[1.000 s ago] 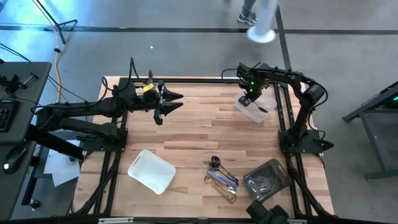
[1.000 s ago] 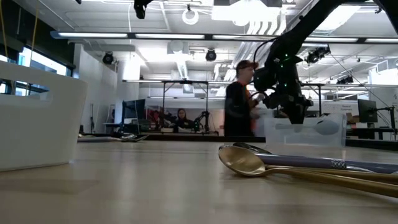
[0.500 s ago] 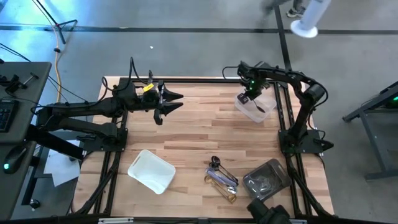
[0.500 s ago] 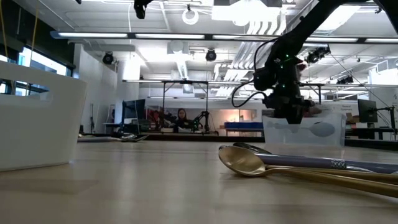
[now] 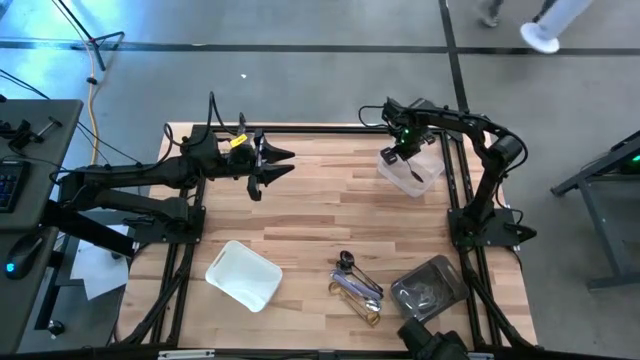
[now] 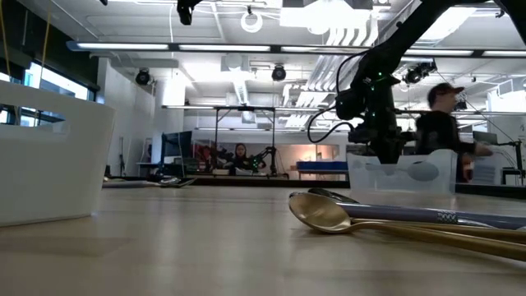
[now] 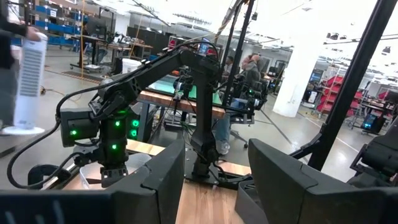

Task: Sort silverware by color (type)
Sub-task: Put the black spoon into the transparent bin

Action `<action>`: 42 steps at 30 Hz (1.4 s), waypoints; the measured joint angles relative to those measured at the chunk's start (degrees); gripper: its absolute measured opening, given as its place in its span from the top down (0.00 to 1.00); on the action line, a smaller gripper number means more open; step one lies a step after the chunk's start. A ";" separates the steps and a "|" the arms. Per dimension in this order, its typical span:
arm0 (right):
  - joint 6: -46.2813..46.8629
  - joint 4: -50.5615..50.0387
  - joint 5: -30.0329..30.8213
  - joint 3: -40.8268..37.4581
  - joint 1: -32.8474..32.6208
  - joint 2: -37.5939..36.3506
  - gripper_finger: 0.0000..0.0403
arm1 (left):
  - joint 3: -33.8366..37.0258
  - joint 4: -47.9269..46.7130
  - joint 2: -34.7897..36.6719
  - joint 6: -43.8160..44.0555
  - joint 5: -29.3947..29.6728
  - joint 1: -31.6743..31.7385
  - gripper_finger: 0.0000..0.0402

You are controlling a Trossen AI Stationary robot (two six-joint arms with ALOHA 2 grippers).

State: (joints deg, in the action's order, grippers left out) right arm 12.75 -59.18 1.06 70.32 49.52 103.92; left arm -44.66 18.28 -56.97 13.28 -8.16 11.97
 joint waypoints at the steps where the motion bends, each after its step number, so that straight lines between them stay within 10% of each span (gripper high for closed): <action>1: -0.15 0.00 0.01 0.00 0.00 0.00 1.00 | 0.00 0.00 0.00 0.01 0.00 0.00 0.58; 42: -4.04 0.76 0.28 -0.02 0.00 2.51 1.00 | 0.00 0.00 0.00 0.00 0.00 0.00 0.58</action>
State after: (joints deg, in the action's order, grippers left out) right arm 8.71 -58.41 1.34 70.31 49.52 106.43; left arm -44.66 18.28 -56.97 13.28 -8.16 11.96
